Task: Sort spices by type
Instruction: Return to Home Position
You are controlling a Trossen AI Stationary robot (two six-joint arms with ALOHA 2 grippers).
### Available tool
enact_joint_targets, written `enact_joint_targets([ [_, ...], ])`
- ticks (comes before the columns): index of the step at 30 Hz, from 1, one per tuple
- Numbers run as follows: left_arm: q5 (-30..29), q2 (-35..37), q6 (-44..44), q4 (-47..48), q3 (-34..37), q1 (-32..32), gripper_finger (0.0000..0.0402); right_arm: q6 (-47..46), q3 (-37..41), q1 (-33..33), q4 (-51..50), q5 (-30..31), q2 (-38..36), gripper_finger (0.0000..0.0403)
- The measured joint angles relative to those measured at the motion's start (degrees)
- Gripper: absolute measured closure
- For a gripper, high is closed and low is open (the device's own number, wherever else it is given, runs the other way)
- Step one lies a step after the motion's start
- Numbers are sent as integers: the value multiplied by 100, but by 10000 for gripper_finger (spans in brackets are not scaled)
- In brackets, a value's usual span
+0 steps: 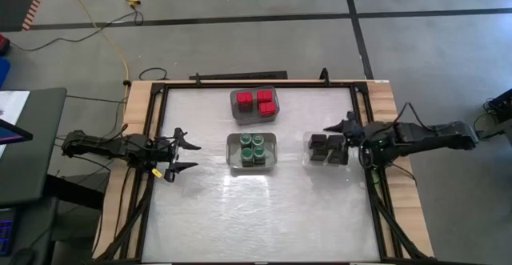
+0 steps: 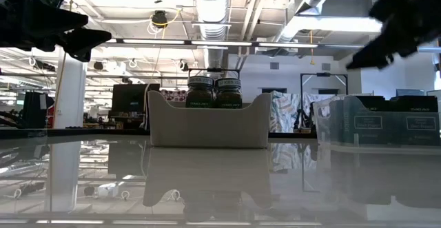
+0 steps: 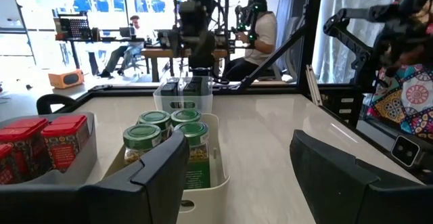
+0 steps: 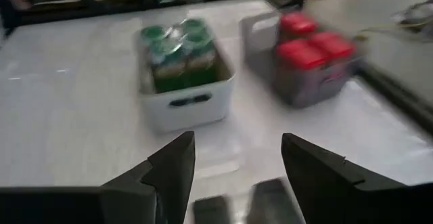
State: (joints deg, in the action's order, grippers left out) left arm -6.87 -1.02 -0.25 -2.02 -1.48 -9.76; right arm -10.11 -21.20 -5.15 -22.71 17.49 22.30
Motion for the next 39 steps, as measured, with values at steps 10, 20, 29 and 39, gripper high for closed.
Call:
enact_joint_targets([
  [10, 0, 0, 2, 0, 0, -2, 155, -736, 1055, -54, 709, -374, -404, 154],
  [20, 0, 0, 0, 0, -2, -2, 155, 12, 1198, -43, 1116, -409, -748, 154],
  [29, 0, 0, 2, 0, 0, 0, 155, 310, 1424, -38, 1763, -778, -1276, 154],
  [39, 1, 0, 2, 2, 0, -2, 155, 101, 2073, 376, 2623, -1467, -2234, 154],
])
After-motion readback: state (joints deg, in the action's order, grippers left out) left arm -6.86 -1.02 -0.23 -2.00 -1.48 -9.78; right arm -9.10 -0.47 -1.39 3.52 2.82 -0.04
